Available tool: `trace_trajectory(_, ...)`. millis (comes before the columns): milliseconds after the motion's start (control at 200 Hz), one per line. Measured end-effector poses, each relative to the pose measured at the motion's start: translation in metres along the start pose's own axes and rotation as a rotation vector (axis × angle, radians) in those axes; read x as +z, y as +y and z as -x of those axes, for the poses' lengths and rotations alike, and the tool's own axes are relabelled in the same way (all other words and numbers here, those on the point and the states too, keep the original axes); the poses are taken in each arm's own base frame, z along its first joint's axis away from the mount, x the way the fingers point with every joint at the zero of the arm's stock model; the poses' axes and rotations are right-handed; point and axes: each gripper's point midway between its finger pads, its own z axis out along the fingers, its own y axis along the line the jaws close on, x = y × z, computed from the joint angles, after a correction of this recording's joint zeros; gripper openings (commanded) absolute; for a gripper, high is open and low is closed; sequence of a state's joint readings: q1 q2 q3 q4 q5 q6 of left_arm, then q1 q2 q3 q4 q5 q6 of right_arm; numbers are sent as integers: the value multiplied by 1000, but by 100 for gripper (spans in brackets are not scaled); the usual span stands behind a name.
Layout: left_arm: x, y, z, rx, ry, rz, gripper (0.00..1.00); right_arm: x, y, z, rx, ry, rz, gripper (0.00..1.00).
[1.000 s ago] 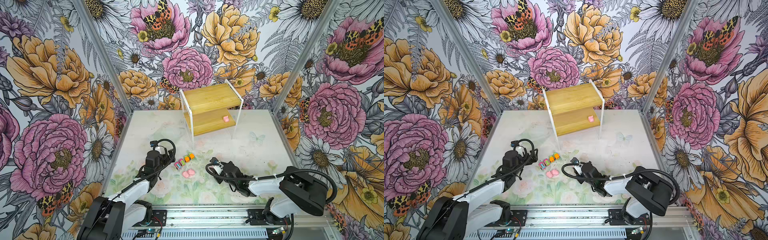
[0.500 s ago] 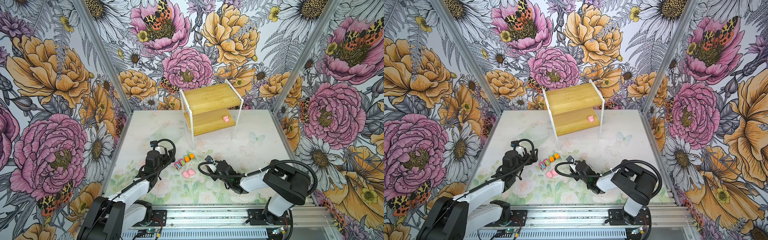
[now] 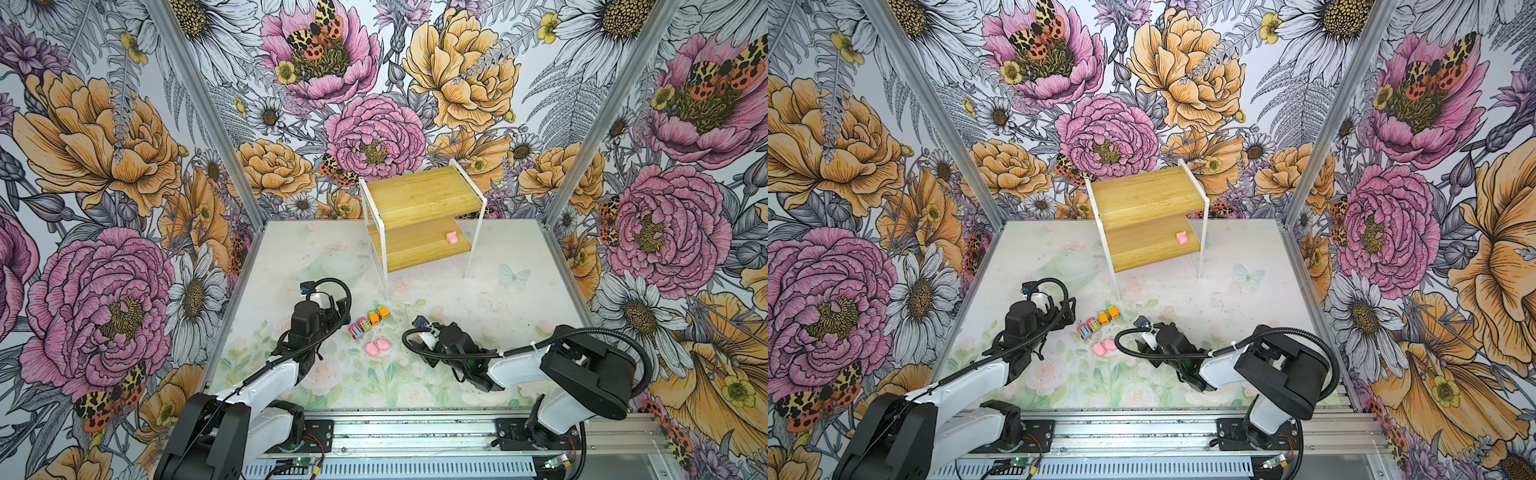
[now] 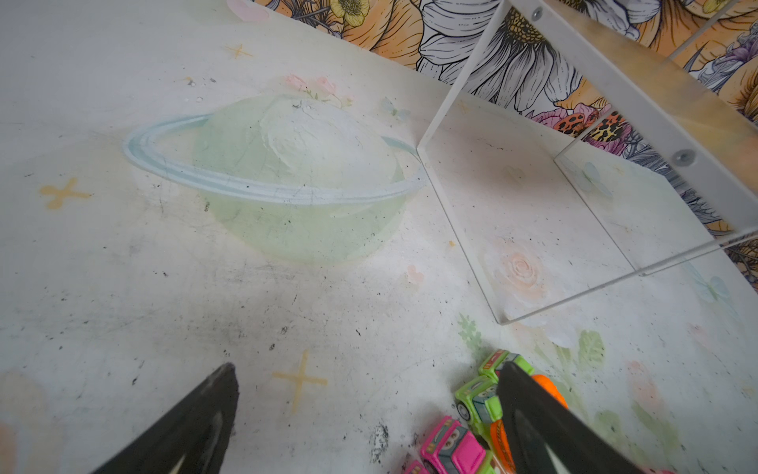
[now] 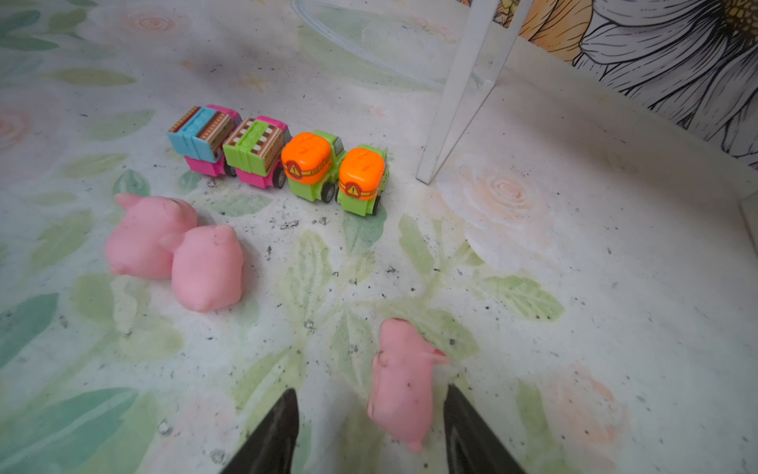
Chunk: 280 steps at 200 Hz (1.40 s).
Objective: Place and organize the plastic toys onto the shelf
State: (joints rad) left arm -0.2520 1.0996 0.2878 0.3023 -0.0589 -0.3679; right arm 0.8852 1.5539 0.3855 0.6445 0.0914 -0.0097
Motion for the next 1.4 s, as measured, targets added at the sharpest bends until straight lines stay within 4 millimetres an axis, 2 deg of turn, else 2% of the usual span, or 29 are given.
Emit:
trace_trajectory(95,0,0,0,0,0,0,99,-6,-15,7,70,-29,16,65)
trace_trajectory(190,0,0,0,0,0,0,99,-12,-43,14,167,-63,21,67)
trace_trajectory(295,0,0,0,0,0,0,99,-14,-57,10,254,-60,66,67)
trace_trajectory(580,0,0,0,0,0,0,99,0,-27,8,365,-6,329,65)
trace_trajectory(725,0,0,0,0,0,0,99,6,-16,-3,406,40,398,62)
trace_trajectory(866,0,0,0,0,0,0,99,12,-12,-11,427,69,419,58)
trace_trajectory(1136,0,0,0,0,0,0,99,19,-9,-14,435,90,433,52)
trace_trajectory(1316,0,0,0,0,0,0,99,25,-5,-14,431,104,440,40)
trace_trajectory(1401,0,0,0,0,0,0,99,27,-3,-15,417,110,442,30)
